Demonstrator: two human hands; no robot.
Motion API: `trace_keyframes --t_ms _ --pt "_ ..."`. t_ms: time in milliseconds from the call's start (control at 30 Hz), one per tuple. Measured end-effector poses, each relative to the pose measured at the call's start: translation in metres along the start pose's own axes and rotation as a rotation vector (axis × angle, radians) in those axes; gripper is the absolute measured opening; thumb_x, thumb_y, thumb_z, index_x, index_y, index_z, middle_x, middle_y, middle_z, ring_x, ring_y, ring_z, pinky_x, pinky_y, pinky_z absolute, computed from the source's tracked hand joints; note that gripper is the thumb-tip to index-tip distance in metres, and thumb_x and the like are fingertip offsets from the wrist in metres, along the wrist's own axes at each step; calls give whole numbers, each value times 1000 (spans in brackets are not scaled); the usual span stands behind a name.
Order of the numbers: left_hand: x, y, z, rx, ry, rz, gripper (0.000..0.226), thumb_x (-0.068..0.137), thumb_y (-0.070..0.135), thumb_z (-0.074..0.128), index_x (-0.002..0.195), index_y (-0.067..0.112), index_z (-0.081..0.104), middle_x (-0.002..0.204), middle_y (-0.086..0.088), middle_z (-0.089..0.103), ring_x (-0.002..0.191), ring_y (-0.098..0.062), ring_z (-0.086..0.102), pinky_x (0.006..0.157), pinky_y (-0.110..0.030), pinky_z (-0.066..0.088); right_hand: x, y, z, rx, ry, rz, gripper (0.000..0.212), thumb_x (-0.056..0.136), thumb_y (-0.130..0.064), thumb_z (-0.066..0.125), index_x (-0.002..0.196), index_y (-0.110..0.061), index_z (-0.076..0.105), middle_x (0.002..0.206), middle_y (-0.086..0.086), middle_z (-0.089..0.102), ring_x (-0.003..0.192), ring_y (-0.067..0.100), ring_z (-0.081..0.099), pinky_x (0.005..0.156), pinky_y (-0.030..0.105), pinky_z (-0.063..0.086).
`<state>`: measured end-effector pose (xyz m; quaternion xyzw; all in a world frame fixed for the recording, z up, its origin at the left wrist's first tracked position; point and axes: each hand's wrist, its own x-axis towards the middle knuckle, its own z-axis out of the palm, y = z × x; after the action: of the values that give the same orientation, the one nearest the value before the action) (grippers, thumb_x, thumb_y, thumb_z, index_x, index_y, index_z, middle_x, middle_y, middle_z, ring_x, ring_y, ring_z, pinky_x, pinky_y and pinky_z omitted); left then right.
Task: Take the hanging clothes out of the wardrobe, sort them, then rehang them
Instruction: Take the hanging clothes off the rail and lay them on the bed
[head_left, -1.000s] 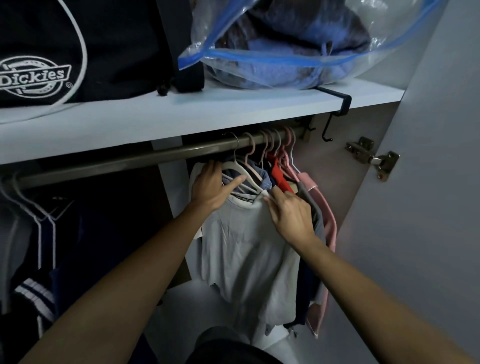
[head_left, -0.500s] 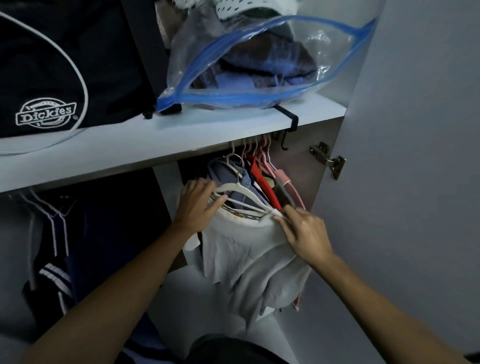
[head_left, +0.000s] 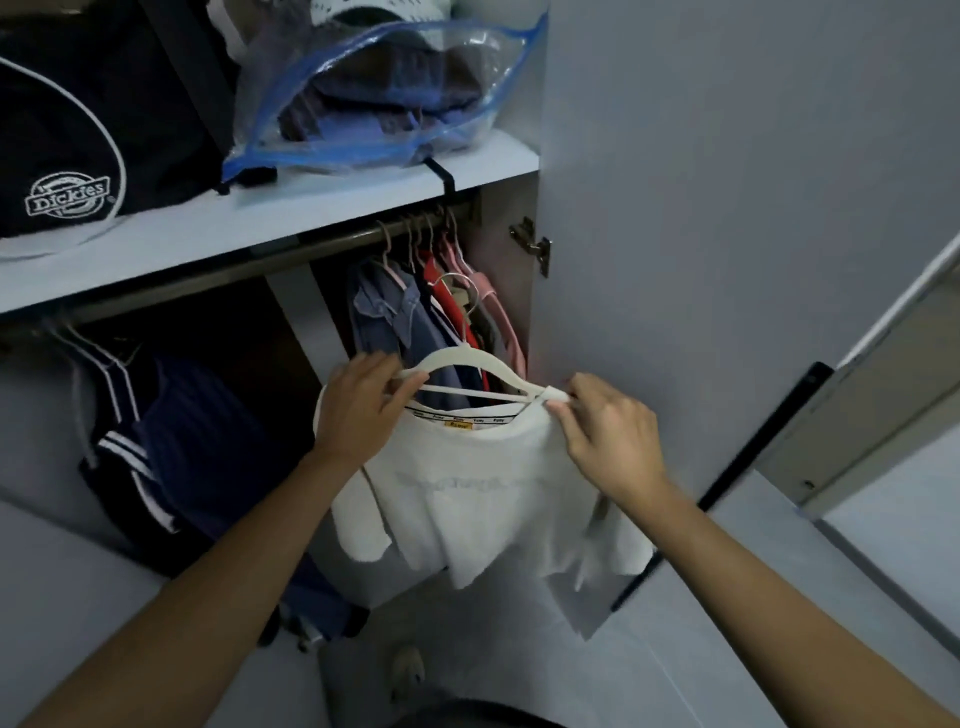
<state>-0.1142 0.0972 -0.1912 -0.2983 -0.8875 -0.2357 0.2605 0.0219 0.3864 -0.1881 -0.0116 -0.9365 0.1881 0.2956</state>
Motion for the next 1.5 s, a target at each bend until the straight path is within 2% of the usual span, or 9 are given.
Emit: trace_keyframes --t_ms 300,433,567,800,933,1033,1100,1233,1500 --pt "-13 57 14 -105 -76 258 44 107 47 51 76 16 46 73 3 42 70 -24 44 62 -42 38 -101 -5 -54 -68 129 245 34 98 -52 63 85 -22 58 72 -7 62 64 21 62 50 35 44" --pt "-25 89 27 -217 -149 353 42 106 45 56 82 10 58 79 -4 55 76 -29 50 66 -46 43 -164 -17 -82 -125 221 422 30 95 -48 73 83 -24 60 69 -10 61 64 13 59 51 34 41" --pt "-48 135 35 -317 -250 405 38 101 53 55 90 17 63 86 0 64 82 -29 56 71 -44 45 -229 -30 -124 -200 312 555 28 95 -46 70 81 -24 60 66 -9 61 62 16 60 51 37 47" --pt "-103 271 47 -541 -367 626 56 102 61 48 73 13 52 67 -1 51 69 -29 54 57 -41 44 -373 -51 -213 -385 427 809 27 95 -44 73 82 -24 61 69 -9 63 65 11 61 57 32 45" --pt "-136 372 48 -648 -383 776 49 102 54 53 71 17 46 66 6 41 68 -25 49 49 -37 40 -455 -66 -266 -486 490 960 28 93 -37 78 80 -21 60 68 -7 61 68 13 58 57 24 34" --pt "-167 444 44 -678 -411 869 46 102 53 51 72 19 43 67 6 42 72 -21 46 44 -30 33 -510 -78 -303 -552 532 1097 31 95 -48 70 81 -22 61 70 -7 64 67 12 60 59 31 42" --pt "-186 482 48 -708 -416 924 47 102 53 52 72 18 44 69 4 45 75 -22 48 43 -31 36 -540 -84 -320 -590 563 1141 34 95 -52 64 81 -22 61 71 -7 65 68 16 63 61 38 46" --pt "-224 552 48 -790 -463 1025 47 101 55 48 74 16 48 73 4 49 80 -25 52 46 -35 40 -592 -103 -350 -660 616 1202 25 94 -40 74 83 -22 60 73 -7 64 67 17 62 58 39 46" --pt "-280 661 43 -1000 -568 1292 45 99 54 53 72 20 43 69 8 42 74 -17 44 46 -36 40 -656 -155 -363 -806 769 1448 31 94 -37 75 77 -23 53 67 -11 53 62 10 48 58 40 44"
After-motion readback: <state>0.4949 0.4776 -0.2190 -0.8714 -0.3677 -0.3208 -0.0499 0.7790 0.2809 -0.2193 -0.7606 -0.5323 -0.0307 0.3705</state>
